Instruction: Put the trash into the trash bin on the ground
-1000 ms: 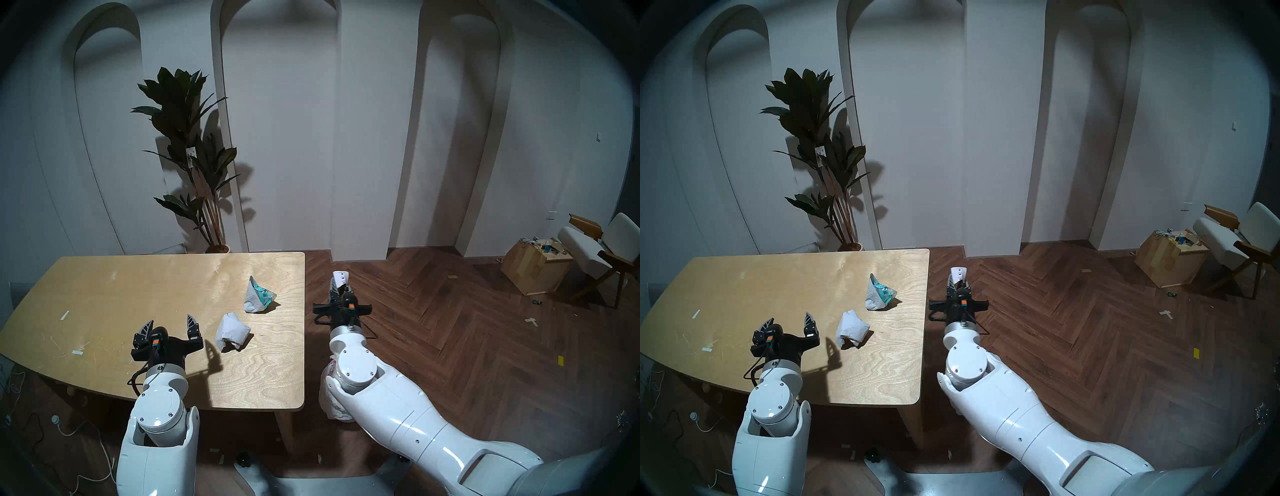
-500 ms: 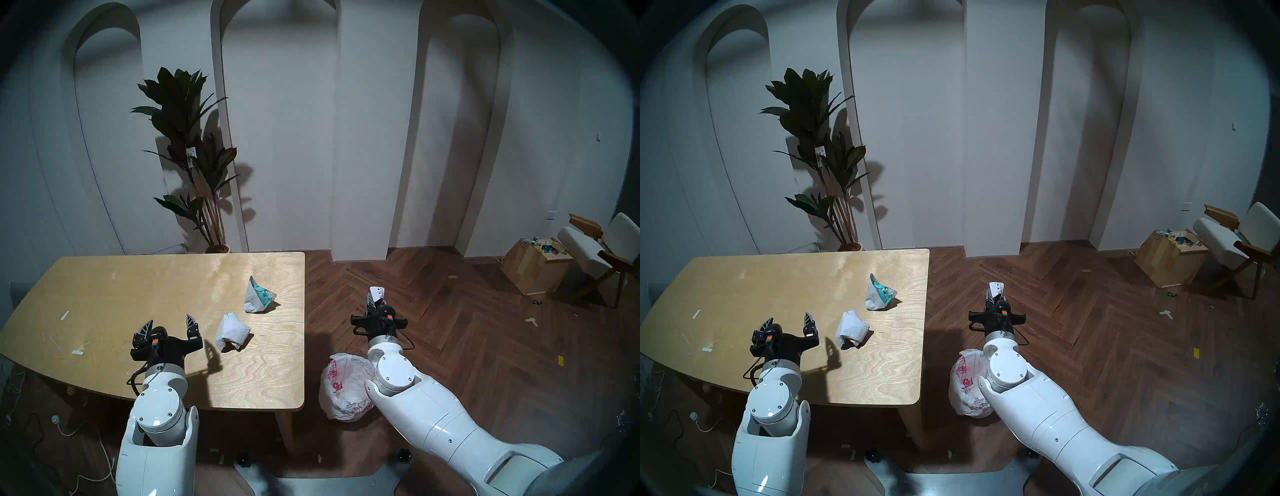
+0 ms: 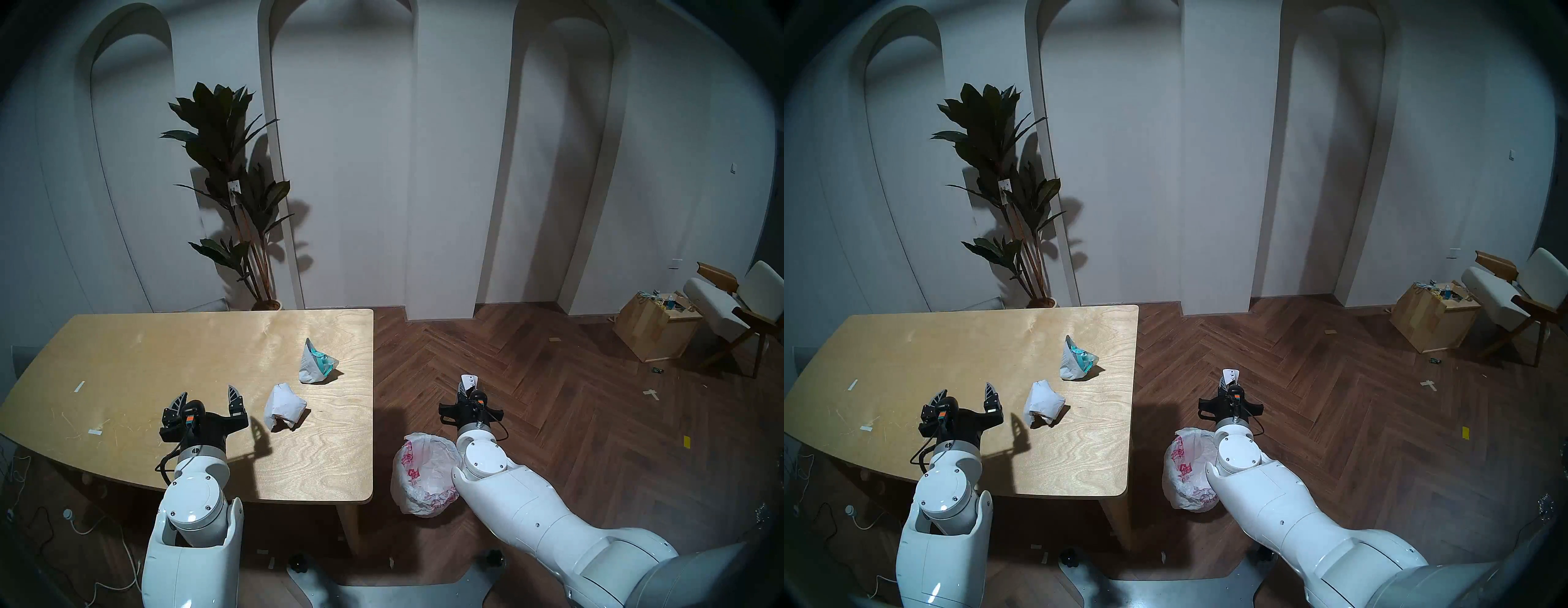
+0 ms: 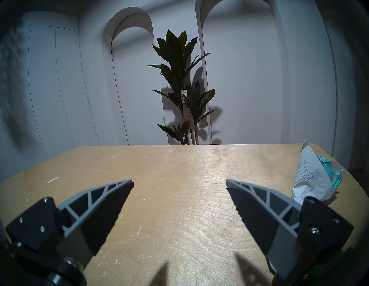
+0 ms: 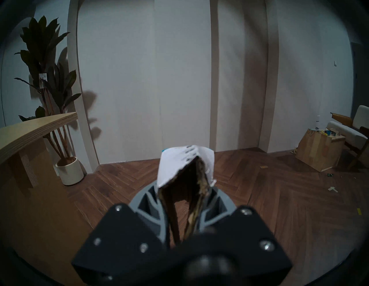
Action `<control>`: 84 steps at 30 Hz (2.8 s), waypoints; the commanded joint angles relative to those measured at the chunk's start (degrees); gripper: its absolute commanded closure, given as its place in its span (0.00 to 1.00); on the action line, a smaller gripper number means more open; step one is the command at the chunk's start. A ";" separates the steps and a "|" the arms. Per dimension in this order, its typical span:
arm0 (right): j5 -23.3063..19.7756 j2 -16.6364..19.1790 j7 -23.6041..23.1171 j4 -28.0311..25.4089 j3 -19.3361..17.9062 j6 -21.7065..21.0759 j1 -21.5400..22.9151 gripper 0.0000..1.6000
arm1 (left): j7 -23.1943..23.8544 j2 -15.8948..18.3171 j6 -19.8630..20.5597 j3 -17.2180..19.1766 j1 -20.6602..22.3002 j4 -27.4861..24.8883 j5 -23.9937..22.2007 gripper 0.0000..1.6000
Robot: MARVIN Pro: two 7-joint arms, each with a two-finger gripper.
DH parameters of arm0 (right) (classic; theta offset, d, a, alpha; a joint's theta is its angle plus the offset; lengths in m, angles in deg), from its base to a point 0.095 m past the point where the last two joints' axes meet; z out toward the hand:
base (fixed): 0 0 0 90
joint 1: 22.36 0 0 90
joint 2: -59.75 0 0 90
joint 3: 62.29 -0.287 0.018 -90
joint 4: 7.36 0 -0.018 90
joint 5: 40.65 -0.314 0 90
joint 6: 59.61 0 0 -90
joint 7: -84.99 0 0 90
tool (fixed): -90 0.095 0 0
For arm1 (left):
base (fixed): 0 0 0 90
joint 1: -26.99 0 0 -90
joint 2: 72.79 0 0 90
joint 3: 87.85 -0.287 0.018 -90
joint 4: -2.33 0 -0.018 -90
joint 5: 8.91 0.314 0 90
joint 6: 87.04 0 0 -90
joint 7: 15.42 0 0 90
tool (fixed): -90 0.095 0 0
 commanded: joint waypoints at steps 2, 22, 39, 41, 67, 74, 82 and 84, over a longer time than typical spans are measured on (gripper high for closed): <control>0.17 -5.31 -1.16 6.09 -0.37 -1.09 7.20 1.00 | -0.01 0.11 -0.24 0.07 0.58 -0.95 -0.07 0.00; 0.27 -9.92 -4.00 20.86 -0.65 -5.17 16.43 1.00 | -0.03 0.18 -0.28 0.04 0.68 -0.66 -0.01 0.00; 0.49 -11.70 -6.11 27.76 -0.88 -5.78 20.62 1.00 | -0.03 0.23 -0.30 0.02 0.76 -0.47 0.02 0.00; 0.51 -11.85 -6.33 28.38 -0.92 -5.72 20.93 1.00 | -0.03 0.24 -0.30 0.02 0.77 -0.46 0.02 0.00; 1.88 -12.85 -8.74 34.22 -0.53 -3.02 21.65 1.00 | -0.04 0.28 -0.32 0.01 0.85 -0.39 0.02 0.00; 1.98 -12.61 -9.22 34.84 -0.61 -2.42 21.88 1.00 | -0.04 0.28 -0.32 0.01 0.86 -0.39 0.03 0.00; 2.51 -12.34 -9.75 35.33 -0.35 -0.88 21.22 0.00 | -0.04 0.28 -0.33 0.01 0.86 -0.43 0.02 0.00; 2.45 -12.19 -9.83 35.49 -0.47 -0.44 20.96 0.00 | -0.04 0.27 -0.33 0.01 0.86 -0.44 0.02 0.00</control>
